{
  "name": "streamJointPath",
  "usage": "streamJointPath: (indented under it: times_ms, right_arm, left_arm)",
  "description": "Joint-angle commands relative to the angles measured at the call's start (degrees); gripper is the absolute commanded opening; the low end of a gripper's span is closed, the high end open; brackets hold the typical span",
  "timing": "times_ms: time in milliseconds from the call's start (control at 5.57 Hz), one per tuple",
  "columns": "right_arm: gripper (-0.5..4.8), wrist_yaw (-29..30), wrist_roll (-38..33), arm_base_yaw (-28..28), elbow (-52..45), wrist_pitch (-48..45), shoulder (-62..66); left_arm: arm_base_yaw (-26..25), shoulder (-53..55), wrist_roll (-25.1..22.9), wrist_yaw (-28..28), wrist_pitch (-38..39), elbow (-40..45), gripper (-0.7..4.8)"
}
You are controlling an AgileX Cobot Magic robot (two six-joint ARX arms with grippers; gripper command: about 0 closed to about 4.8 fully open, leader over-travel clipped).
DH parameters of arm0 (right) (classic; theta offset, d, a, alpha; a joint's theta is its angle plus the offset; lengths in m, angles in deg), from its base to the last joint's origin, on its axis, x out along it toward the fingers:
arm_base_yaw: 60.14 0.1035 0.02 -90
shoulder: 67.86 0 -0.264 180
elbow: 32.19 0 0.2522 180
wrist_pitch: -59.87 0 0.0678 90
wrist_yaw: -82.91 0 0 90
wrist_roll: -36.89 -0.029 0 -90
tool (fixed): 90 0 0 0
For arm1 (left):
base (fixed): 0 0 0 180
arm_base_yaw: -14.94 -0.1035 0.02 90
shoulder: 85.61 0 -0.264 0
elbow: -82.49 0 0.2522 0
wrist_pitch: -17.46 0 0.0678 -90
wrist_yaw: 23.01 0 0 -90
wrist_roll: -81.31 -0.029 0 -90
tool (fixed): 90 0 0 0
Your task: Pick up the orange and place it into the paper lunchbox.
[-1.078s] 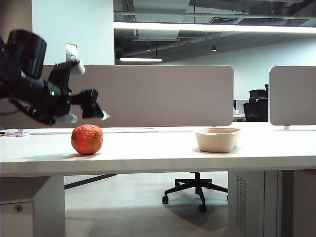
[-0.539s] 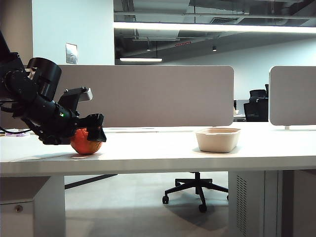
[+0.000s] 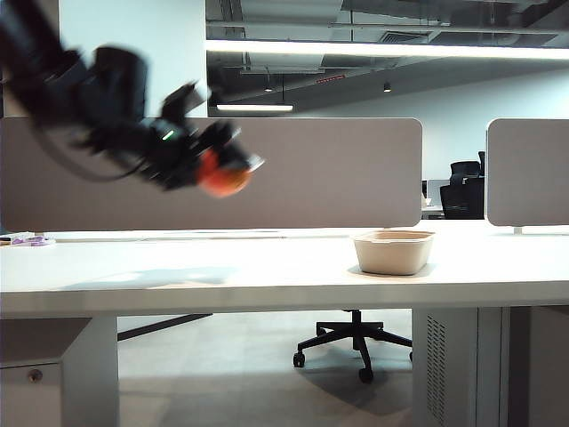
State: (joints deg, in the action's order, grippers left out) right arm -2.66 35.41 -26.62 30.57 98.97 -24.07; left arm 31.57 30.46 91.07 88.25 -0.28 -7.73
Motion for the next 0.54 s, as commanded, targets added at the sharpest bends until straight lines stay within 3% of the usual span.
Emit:
streamJointPath:
  times_ms: [180, 539]
  right_arm:
    - [-0.05, -4.9, -0.04, 0.04, 0.48, 0.59, -1.49]
    - [-0.05, -4.92, -0.02, 0.04, 0.57, 0.59, -2.6]
  left_arm:
    - [9.18, 0.17, -1.2, -3.61, 7.89, -13.97, 2.69]
    - [14.47, 6.78, -1.18, -4.24, 8.76, -24.02, 2.68]
